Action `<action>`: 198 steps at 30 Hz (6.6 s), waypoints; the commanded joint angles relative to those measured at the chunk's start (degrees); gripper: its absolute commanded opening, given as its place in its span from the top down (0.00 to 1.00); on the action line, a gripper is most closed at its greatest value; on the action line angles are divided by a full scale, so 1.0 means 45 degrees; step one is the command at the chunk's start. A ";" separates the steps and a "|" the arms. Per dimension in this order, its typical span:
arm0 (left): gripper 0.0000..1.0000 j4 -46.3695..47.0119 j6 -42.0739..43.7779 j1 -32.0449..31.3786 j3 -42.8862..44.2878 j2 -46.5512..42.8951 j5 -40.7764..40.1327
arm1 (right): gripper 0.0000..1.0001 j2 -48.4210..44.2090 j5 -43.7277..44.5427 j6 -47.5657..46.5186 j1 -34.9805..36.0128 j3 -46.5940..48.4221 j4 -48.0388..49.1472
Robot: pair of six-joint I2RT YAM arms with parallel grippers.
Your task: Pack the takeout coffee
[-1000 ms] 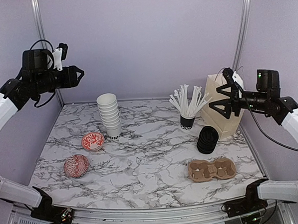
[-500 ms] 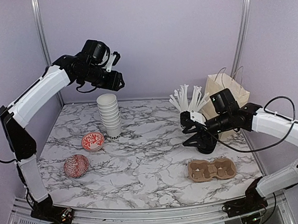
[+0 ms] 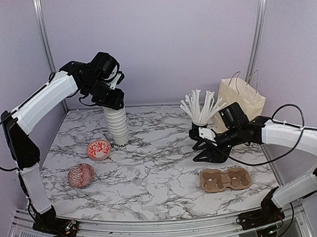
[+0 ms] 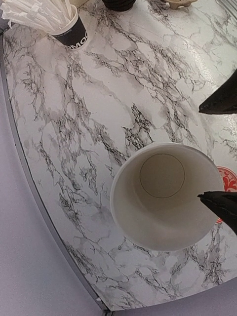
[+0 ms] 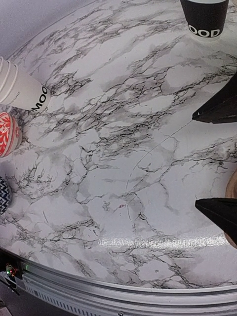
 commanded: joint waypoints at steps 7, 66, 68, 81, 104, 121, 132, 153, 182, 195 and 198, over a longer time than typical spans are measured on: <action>0.64 -0.0343 0.0573 0.0034 0.0946 0.1272 -0.1039 | 0.50 -0.0115 0.0200 -0.0272 0.0178 -0.0416 0.0624; 1.00 -0.0022 0.1386 -0.3371 0.1514 -0.2300 0.0146 | 0.59 0.0539 -0.0266 -0.0057 -0.0106 0.0344 -0.0520; 1.00 -0.0094 0.1772 -0.4404 0.0728 -0.2354 0.0130 | 0.59 0.0305 -0.0486 0.0016 -0.0551 0.0725 -0.1032; 1.00 0.1852 0.2475 -0.7034 -0.4141 -0.1835 -0.0065 | 0.62 -0.0891 0.1162 0.0745 -0.3837 0.1184 -0.2472; 1.00 0.6347 0.2190 -0.6753 -0.7634 -0.0672 -0.0750 | 0.72 0.0081 0.2896 0.0963 -0.3486 0.0300 -0.2276; 0.68 0.6219 0.2078 -0.6701 -0.7420 -0.0491 -0.0502 | 0.70 0.0629 0.4346 0.1512 -0.2864 0.0398 -0.1773; 0.64 0.6219 0.1977 -0.6709 -0.7417 -0.1175 -0.0765 | 0.72 0.0585 0.4713 0.1536 -0.2812 0.0370 -0.1782; 0.58 0.6210 0.1854 -0.6716 -0.7696 -0.1469 -0.1309 | 0.75 0.0870 0.5487 0.1692 -0.2548 0.0338 -0.1559; 0.44 0.6116 0.2095 -0.6707 -0.7070 -0.1817 -0.1568 | 1.00 -0.0128 0.4723 0.1915 -0.2449 0.1458 -0.3301; 0.42 0.6128 0.2066 -0.6718 -0.6757 -0.1770 -0.1613 | 1.00 0.0027 0.4694 0.1855 -0.2474 0.1233 -0.2956; 0.42 0.6803 0.2154 -0.6726 -0.7062 -0.2059 -0.2003 | 1.00 -0.0385 0.3255 0.1625 -0.2469 0.1912 -0.3543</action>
